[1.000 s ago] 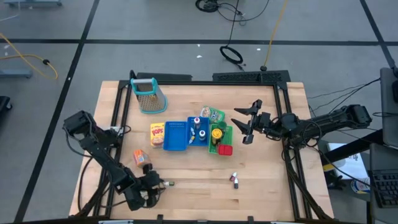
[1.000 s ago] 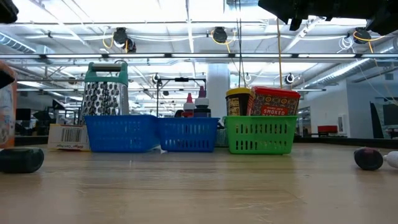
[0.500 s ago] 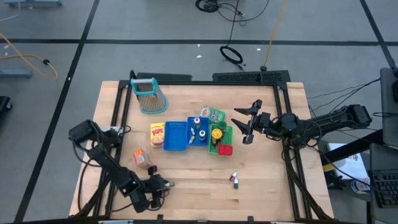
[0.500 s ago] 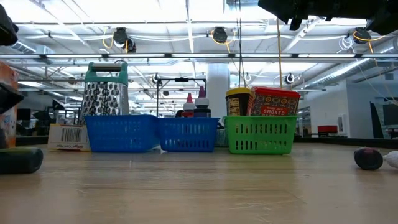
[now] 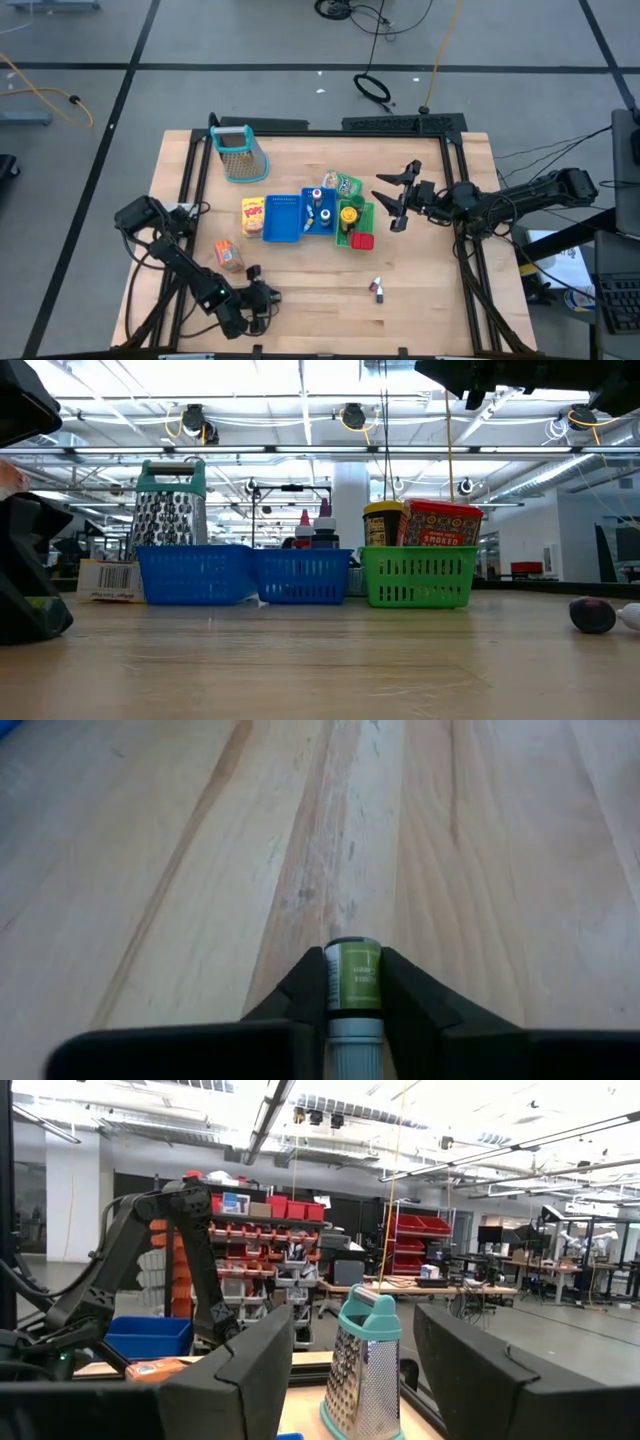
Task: Pick & Place Kitchen Items
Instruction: Put the small green food coloring bottle into the right blue bin
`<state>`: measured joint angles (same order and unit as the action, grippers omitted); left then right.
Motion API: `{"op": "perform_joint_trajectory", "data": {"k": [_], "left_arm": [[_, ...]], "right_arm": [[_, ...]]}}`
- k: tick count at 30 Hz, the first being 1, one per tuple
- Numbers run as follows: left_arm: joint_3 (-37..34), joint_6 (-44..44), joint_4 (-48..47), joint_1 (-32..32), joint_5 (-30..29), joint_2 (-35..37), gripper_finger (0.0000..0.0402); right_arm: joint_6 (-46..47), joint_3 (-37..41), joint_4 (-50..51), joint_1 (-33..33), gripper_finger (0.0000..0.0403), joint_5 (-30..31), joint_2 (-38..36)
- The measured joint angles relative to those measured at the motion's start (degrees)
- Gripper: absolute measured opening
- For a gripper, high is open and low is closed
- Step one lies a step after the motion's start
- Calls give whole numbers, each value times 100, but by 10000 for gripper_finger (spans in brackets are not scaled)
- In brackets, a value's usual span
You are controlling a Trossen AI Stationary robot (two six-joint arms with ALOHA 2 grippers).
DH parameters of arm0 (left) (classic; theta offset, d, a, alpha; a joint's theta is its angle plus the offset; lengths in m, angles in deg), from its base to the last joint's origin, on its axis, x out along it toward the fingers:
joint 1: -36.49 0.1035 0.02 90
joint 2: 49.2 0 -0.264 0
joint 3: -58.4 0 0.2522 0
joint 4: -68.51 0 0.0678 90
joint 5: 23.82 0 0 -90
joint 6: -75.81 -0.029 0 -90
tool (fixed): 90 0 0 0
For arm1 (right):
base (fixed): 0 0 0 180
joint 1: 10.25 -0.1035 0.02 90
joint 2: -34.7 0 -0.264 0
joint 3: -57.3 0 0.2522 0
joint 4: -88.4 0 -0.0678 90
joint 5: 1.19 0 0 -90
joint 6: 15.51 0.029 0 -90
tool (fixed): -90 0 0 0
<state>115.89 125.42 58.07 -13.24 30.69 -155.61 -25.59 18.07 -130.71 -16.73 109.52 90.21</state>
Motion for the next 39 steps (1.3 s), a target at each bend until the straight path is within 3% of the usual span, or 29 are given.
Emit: {"op": "perform_joint_trajectory", "data": {"k": [2,10,16,30,39], "left_arm": [[-2,-98,63,11,7,-2,46],[-21,-532,477,417,328,246,46],[-22,-1230,804,1002,360,470,46],[-17,-2301,1330,2657,1320,574,46],[-7,-3086,1328,3313,1262,1267,46]], "right_arm": [[0,0,6,0,201,-2,0],[0,0,6,0,201,-2,0],[0,2,8,0,201,-2,2],[0,2,222,0,201,-2,2],[0,2,226,0,201,-2,2]]}}
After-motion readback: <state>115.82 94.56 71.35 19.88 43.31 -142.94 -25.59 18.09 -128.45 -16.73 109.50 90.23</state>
